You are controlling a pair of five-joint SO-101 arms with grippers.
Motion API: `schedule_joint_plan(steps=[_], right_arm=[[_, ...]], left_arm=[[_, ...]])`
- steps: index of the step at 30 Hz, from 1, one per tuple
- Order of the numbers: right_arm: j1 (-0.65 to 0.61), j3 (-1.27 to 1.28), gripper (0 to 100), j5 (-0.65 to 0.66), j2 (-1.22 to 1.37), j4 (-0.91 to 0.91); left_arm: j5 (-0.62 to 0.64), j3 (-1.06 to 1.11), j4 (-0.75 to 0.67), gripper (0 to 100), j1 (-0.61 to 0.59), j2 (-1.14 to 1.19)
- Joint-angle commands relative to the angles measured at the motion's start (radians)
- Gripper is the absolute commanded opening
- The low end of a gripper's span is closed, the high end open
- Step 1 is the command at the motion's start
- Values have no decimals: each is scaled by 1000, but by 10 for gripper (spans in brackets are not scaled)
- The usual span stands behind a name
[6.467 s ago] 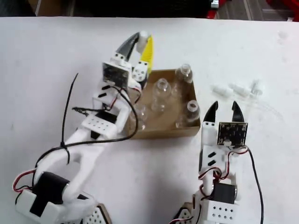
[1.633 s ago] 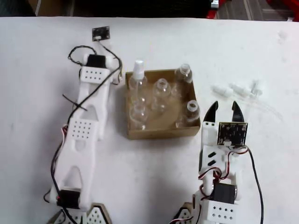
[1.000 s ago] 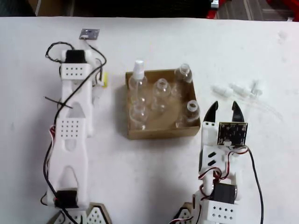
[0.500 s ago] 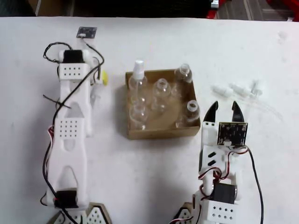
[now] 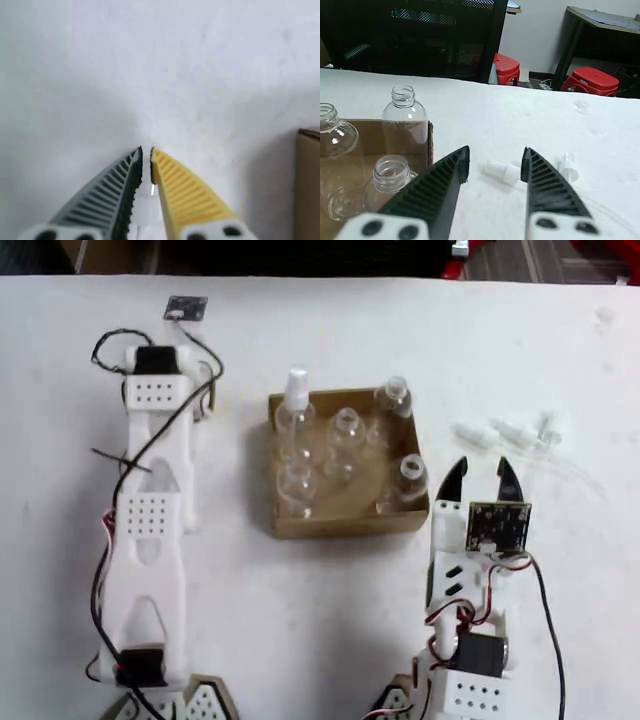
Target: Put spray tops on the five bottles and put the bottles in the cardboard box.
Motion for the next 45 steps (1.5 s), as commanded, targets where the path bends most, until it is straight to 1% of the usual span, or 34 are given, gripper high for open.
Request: schedule_joint_plan(steps=[1, 9, 11, 15, 17, 20, 23, 25, 28, 33, 34, 36, 38, 40, 41, 43, 45], right_arm=[[-2, 9, 149, -2, -1, -16], [-2, 9, 149, -2, -1, -16], [-2, 9, 149, -2, -1, -16], [-2, 9, 149, -2, -1, -16], [-2, 9, 149, -2, -1, -16], [-2, 9, 149, -2, -1, -16], [-2, 9, 149, -2, -1, -16], [-2, 9, 149, -2, -1, -16], [-2, 9, 149, -2, -1, -16], [-2, 9, 149, -2, -1, -16], [-2, 9, 149, -2, -1, -16], [-2, 9, 149, -2, -1, -16], [-2, 9, 149, -2, -1, -16], [-2, 9, 149, -2, -1, -16], [-2, 9, 149, -2, -1, -16], [-2, 9, 149, -2, -1, -16], [-2, 9, 149, -2, -1, -16]], left_arm=[[-9, -35, 25, 35, 1, -30], [-9, -40, 29, 40, -16, -33], [-9, -34, 31, 72, -16, -61], [-2, -31, 34, 184, -41, -136], [17, -31, 34, 211, -53, -165], [74, -29, 35, 199, -84, -199], [86, -11, 37, 188, -113, -222], [84, 64, 37, 188, -116, -251], [78, 267, 37, 188, -108, -355], [-60, 680, 31, 188, -51, -656], [-58, 743, 28, 188, -44, -710], [-14, 835, 15, 190, -39, -799], [31, 888, -15, 191, -48, -845], [20, 905, -18, 191, -70, -857], [-18, 911, -18, 189, -76, -857], [-135, 914, -17, 186, -76, -855], [-193, 914, 8, 151, -76, -855]])
